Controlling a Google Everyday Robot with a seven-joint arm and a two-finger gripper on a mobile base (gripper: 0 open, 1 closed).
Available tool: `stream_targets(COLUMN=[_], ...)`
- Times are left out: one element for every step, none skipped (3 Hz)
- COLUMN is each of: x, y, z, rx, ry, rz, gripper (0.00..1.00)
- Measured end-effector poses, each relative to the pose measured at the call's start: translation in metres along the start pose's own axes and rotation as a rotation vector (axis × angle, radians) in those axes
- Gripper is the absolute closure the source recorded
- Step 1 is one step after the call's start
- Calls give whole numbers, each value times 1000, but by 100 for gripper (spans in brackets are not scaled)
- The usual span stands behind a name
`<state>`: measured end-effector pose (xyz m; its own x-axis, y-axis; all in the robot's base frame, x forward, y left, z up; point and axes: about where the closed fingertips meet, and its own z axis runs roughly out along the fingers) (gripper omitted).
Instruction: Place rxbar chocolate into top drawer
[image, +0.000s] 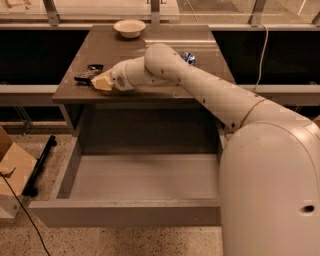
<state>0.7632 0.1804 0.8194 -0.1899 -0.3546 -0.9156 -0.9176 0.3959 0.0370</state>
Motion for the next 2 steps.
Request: stream_targets(x=[-1,-1], y=[0,0], z=[0,0], rx=[0,0], ry=[0,0], rz=[0,0], gripper=[100,100])
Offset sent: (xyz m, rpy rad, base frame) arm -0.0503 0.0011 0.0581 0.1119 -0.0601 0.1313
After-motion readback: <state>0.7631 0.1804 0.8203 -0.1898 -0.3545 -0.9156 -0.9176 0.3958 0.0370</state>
